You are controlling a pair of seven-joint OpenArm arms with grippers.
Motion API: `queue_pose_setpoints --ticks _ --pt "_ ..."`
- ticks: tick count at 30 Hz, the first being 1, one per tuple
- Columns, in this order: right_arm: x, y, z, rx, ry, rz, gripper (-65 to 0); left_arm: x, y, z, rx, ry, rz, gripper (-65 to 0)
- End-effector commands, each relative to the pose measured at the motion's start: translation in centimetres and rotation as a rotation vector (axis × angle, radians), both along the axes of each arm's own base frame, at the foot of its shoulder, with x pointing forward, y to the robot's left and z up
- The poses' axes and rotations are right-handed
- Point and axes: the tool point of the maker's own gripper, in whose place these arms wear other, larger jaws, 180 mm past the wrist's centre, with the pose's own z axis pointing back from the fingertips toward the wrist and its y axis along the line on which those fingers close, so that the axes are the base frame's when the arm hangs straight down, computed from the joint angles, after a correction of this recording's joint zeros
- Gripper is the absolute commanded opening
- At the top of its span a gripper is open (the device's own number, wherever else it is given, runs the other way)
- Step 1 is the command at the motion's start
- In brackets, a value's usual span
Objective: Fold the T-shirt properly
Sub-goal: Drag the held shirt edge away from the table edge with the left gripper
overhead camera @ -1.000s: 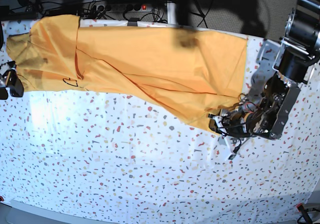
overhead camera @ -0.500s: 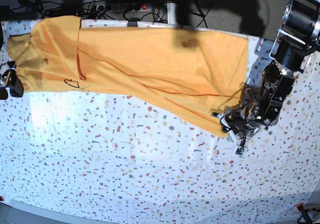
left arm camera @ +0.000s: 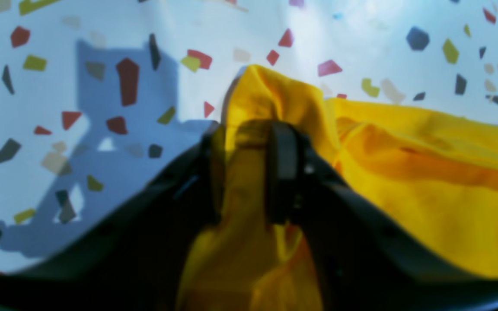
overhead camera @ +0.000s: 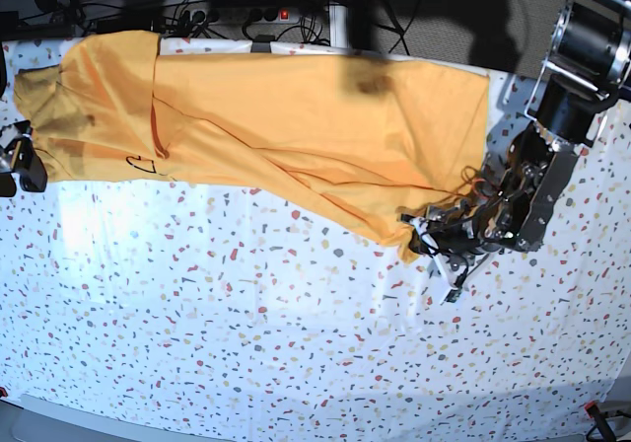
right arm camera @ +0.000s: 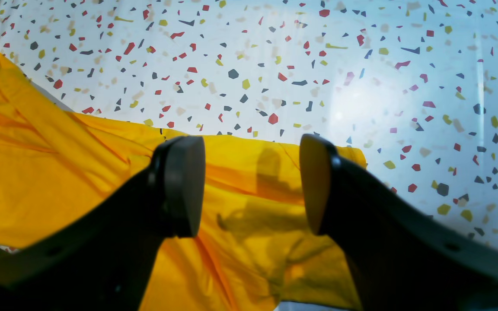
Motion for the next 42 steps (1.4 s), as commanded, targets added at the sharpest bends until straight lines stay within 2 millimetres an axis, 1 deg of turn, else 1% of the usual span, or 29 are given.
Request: queue_pose_setpoints --ticks 1,2,6,9,18,21,27,31,34,36,42 --pt "0.6 -0.2 1.6 -0.022 -0.045 0.014 -30.3 1.1 0.1 1.3 0.008 -0.040 -0.006 -57.9" --pt "0.6 -0.2 1.6 -0.022 -0.045 0.014 -30.3 1.2 0.3 1.2 0.029 -0.045 -0.011 -64.2" --pt "0.6 -0.2 1.6 -0.022 -0.045 0.014 -30.3 1.4 1.1 1.1 0.094 -0.067 -0.025 -65.0" --pt "0.6 -0.2 1.6 -0.022 -0.045 0.014 -30.3 1.6 1.0 1.7 0.122 -0.087 -0.046 -65.0" --pt "0.6 -0.2 1.6 -0.022 -0.044 0.014 -30.3 2.0 -2.3 6.8 0.101 -0.197 -0.134 -65.0" --pt "0.6 -0.2 1.6 -0.022 -0.044 0.014 -30.3 1.9 -3.1 8.1 0.099 -0.223 -0.152 -65.0" --pt "0.6 -0.2 1.6 -0.022 -0.044 0.014 -30.3 1.5 -2.9 10.4 0.130 -0.257 -0.163 -65.0" --pt "0.6 -0.2 1.6 -0.022 -0.044 0.014 -30.3 0.9 -1.8 12.5 0.184 -0.294 -0.193 -65.0" --pt "0.6 -0.2 1.6 -0.023 -0.044 0.014 -30.3 -0.1 -1.0 13.4 0.214 -0.311 -0.214 -65.0" --pt "0.6 -0.2 1.6 -0.023 -0.044 0.014 -30.3 -1.2 -0.6 13.4 0.226 -0.319 -0.225 -65.0" --pt "0.5 -0.2 1.5 -0.023 -0.041 0.013 -30.3 -6.6 -0.1 11.7 0.258 -0.292 -0.295 -65.0"
